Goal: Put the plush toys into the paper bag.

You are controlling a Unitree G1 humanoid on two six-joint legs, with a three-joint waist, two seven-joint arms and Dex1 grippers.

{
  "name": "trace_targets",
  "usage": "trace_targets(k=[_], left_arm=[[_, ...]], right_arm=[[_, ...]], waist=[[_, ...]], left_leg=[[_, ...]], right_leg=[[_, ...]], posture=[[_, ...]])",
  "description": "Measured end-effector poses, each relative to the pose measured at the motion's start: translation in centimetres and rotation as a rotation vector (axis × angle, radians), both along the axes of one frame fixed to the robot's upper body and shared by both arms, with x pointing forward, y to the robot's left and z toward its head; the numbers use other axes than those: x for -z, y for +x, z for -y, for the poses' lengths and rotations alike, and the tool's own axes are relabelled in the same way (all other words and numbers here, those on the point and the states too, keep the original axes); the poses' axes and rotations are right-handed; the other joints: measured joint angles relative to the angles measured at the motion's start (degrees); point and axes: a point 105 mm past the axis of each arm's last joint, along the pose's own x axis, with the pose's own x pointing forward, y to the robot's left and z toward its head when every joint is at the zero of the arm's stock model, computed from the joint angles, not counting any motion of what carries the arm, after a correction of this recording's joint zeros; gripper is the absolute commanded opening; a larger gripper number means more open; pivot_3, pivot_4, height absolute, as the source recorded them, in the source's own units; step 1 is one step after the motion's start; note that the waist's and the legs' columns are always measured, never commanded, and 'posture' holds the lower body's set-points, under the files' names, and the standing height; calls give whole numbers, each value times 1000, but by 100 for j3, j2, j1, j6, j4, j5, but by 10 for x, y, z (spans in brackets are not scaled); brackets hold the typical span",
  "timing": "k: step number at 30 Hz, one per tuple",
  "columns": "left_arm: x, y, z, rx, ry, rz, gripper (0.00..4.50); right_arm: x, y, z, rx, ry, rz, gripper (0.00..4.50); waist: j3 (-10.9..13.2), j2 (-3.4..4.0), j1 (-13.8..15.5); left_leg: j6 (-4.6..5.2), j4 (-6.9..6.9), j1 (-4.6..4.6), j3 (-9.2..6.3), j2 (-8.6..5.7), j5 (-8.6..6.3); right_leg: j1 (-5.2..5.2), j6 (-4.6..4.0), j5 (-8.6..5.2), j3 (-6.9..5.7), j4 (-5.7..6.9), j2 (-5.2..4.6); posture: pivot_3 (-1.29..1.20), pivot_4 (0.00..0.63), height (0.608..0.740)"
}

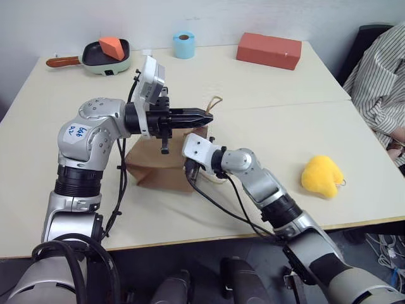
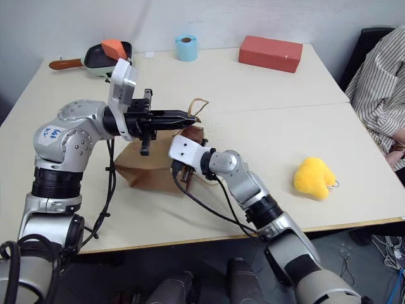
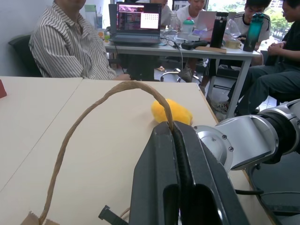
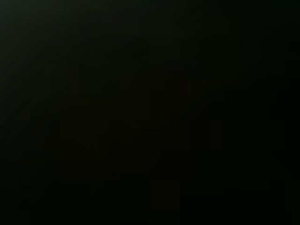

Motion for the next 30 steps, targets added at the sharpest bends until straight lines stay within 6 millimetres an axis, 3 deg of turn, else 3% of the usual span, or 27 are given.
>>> trace_targets(k=[5,10,16,19,24,27,30], left_arm=[[-1,0,-2,-6,5,3,0],[1,1,-10,-26,15,-1,0],[7,3,-12,-41,7,-25,0],[8,1,-13,-44,5,-32,0],[11,-3,-18,-60,-6,-47,0],[8,-5,-16,-62,-13,-35,0],[7,-7,-15,-60,-18,-32,0]], right_arm=[[-4,-3,17,16,113,-109,2747],[-32,-34,58,-14,197,-190,4465],[-47,-76,88,-5,195,-240,4465],[-44,-82,133,165,180,-254,4465],[-44,-94,256,683,144,-216,4465],[-28,-104,302,899,124,-239,4465],[0,-111,329,1031,101,-320,4465]], waist=[[0,0,9],[0,0,48],[0,0,70],[0,0,153],[0,-1,357],[-1,-4,372],[-1,-3,367]], left_leg=[[0,0,0,-5,-1,0],[0,-1,-2,-8,-2,-1],[-1,-12,-4,-7,-1,-2],[1,-10,-5,-4,-5,-3],[4,-8,-5,7,-8,-3],[4,-5,-1,13,-7,-3],[4,-7,4,21,-8,-3]], right_leg=[[0,0,0,0,0,-1],[0,0,0,2,-2,-2],[2,0,0,8,-3,-2],[4,0,0,14,-7,-4],[9,2,1,25,-14,-7],[11,2,1,31,-12,-7],[11,2,1,38,-9,-7]], posture=[[0,150,740],[0,150,740],[0,150,740],[0,150,740],[0,150,740],[0,150,740],[0,150,740]])
